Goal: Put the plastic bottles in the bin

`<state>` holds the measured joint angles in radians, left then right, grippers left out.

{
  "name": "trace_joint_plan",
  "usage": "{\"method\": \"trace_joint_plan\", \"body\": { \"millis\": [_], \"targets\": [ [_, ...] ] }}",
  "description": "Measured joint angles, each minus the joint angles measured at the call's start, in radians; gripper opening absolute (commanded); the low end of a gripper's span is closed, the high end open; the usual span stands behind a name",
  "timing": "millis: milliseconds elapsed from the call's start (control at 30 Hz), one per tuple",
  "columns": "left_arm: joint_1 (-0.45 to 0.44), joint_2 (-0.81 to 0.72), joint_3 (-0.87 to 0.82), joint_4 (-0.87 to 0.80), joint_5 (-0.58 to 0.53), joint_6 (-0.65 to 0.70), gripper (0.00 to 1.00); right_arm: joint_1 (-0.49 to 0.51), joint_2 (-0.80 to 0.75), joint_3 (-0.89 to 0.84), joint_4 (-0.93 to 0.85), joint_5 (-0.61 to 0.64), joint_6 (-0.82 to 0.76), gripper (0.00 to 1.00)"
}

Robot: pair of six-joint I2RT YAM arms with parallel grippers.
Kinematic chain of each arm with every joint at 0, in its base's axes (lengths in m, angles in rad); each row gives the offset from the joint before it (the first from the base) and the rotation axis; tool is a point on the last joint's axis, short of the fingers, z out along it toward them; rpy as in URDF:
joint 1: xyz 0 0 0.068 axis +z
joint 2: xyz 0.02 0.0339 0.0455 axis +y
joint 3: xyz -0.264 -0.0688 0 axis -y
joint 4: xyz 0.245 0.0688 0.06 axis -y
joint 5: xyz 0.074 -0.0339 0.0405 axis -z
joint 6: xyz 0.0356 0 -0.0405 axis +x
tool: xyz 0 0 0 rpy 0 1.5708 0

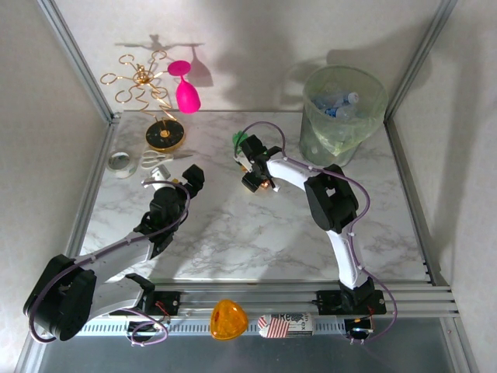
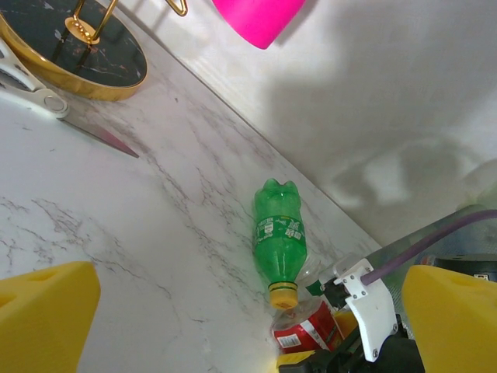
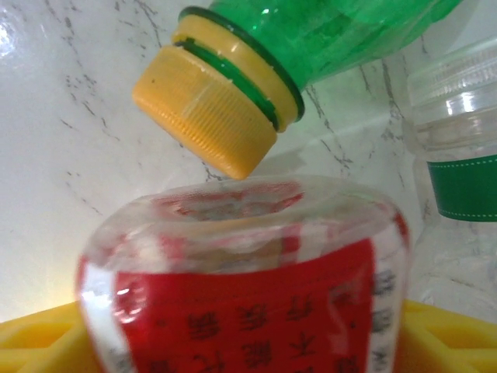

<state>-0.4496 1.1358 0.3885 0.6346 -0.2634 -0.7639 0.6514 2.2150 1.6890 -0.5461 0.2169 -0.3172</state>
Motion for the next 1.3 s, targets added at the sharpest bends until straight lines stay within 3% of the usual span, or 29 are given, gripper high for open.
{"method": "trace_joint_plan", "body": {
  "millis": [167, 400, 800, 1033, 1300],
  "targets": [
    [0.000, 0.000, 0.000, 0.000, -0.004, 0.000, 1.00, 0.000, 0.000, 0.000, 0.000, 0.008, -0.005, 0.56],
    [0.000, -0.003, -0.011, 0.000, -0.012, 0.000, 1.00, 0.001, -0.017, -0.018, 0.011, -0.013, -0.002, 0.52],
    [0.002, -0.019, -0.018, 0.000, -0.018, 0.001, 1.00, -0.010, -0.365, -0.111, 0.126, -0.232, 0.065, 0.48],
    [0.002, -0.022, -0.018, 0.000, -0.018, 0.004, 0.99, -0.099, -0.535, -0.096, 0.241, -0.273, 0.158, 0.48],
    [0.002, -0.022, -0.019, 0.010, -0.017, 0.004, 1.00, -0.266, -0.616, -0.026, 0.372, -0.179, 0.297, 0.48]
  ]
}}
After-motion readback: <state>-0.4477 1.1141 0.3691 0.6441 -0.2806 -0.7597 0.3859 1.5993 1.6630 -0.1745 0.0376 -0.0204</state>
